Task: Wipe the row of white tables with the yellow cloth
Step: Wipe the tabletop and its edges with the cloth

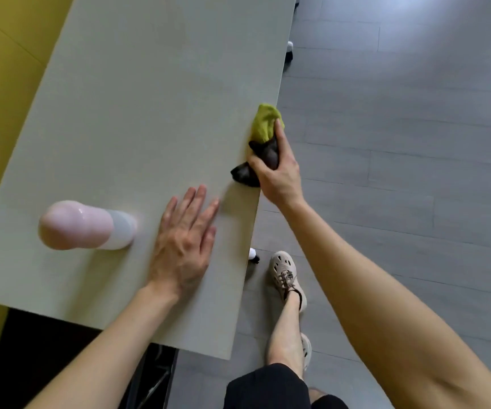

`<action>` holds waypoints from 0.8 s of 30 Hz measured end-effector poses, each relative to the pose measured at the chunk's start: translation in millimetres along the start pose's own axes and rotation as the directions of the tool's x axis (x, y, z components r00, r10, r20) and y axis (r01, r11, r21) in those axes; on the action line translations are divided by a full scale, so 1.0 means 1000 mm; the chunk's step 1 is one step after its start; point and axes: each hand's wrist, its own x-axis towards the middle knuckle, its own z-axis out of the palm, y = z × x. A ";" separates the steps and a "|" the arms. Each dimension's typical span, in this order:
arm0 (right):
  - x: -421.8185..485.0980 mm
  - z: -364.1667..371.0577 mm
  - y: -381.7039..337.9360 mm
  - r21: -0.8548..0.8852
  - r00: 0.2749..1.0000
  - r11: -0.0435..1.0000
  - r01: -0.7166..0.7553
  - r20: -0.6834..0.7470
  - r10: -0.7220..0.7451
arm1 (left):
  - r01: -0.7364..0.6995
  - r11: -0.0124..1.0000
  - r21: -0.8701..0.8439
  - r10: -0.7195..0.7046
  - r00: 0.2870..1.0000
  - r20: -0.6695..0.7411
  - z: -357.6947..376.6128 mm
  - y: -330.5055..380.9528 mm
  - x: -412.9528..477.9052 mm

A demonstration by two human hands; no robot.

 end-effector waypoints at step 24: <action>-0.132 0.030 0.035 0.075 0.994 0.997 -0.017 -0.104 0.025 | 0.008 1.000 0.019 -0.007 0.997 -0.078 0.009 -0.005 -0.002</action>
